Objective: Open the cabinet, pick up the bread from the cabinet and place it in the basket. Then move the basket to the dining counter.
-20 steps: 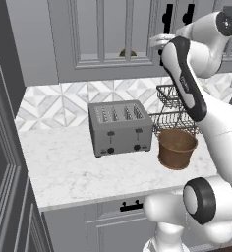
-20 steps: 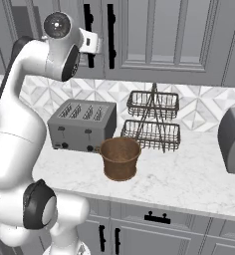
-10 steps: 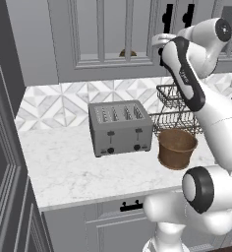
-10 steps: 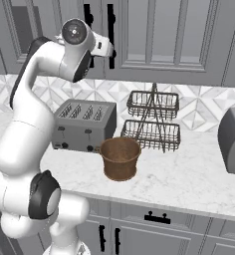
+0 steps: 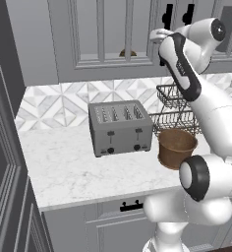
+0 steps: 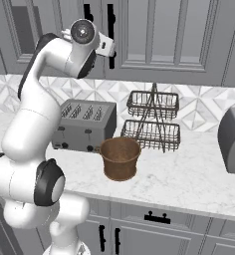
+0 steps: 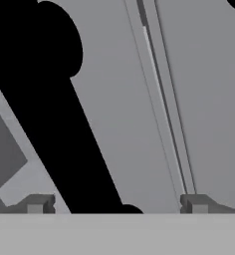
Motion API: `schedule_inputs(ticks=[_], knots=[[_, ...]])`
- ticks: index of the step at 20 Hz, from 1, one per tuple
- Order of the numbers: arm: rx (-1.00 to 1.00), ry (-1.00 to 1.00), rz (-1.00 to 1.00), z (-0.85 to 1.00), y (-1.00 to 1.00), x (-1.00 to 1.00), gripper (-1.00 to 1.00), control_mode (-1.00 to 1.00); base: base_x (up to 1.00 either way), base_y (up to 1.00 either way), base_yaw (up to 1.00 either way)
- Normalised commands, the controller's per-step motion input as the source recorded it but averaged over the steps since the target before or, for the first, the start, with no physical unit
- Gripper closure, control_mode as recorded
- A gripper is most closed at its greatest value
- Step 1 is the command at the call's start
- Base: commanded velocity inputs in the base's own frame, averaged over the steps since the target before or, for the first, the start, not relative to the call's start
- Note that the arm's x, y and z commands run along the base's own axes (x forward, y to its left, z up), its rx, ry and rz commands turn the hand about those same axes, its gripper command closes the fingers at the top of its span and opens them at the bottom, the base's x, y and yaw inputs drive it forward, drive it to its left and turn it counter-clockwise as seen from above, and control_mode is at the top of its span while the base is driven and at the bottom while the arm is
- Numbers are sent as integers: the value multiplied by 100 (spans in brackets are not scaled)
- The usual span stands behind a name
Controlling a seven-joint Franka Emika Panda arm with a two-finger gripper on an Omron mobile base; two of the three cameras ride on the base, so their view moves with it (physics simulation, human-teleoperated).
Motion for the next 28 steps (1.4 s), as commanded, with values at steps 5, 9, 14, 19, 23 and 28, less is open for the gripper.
schedule_inputs(ticks=[5,9,14,19,23,28], knots=[[4,-2,0,-17,18,28,100,-100,0,0,0],[2,-10,2,-61,49,10,100,-100,0,0,0],[2,-8,0,-36,44,16,100,-100,0,0,0],[2,3,11,32,20,-19,100,-100,0,0,0],[0,14,13,47,0,-100,100,-100,0,0,0],[0,9,10,24,1,-100,100,-100,0,0,0]])
